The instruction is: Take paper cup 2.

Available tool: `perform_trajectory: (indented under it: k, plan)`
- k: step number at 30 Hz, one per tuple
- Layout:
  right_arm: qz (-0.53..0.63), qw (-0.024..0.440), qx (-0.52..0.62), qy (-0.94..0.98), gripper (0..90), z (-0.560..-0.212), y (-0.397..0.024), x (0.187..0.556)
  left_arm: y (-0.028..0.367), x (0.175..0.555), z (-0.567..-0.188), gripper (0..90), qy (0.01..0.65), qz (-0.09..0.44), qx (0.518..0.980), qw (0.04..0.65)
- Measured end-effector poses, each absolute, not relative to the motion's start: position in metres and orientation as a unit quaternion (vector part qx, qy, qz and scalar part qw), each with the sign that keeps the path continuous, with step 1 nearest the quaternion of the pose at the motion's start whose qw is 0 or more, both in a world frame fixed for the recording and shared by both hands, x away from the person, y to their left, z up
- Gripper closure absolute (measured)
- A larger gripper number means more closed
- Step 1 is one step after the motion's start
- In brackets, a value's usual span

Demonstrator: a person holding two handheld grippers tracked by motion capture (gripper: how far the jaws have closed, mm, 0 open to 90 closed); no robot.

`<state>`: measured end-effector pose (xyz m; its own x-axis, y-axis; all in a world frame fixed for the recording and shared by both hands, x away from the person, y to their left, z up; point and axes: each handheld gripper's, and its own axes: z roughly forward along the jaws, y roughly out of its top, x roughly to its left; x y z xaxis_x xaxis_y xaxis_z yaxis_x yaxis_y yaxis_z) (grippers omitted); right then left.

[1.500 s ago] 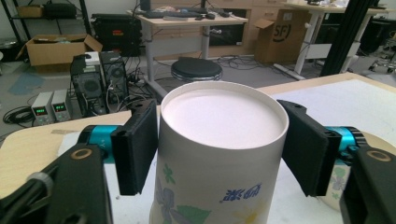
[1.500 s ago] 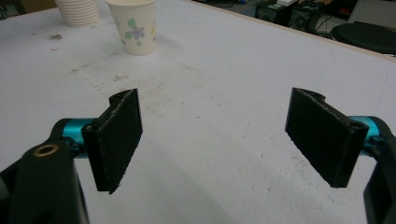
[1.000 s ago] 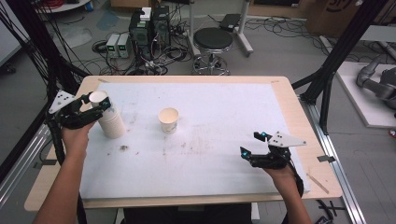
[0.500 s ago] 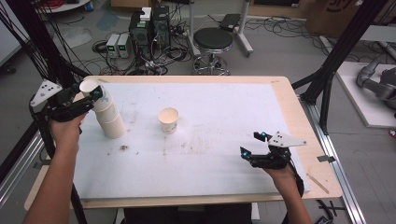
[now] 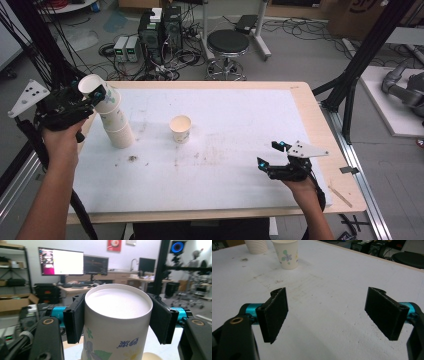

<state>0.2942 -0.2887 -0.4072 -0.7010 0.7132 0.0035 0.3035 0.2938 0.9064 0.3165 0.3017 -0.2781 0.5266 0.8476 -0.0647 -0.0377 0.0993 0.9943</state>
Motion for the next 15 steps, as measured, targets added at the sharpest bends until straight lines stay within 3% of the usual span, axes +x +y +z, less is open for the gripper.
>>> perform_trajectory:
  k: [8, 15]
  plan:
    - [0.495, 0.204, 0.327, 0.778, 19.5, -0.408, -0.288, 0.294, 0.289, 0.297, -0.281, 35.7, 0.313, 0.306, 0.592, 0.677]
    - [0.497, 0.2, 0.324, 0.78, 19.4, -0.409, -0.286, 0.293, 0.264, 0.28, -0.306, 35.9, 0.282, 0.269, 0.62, 0.681]
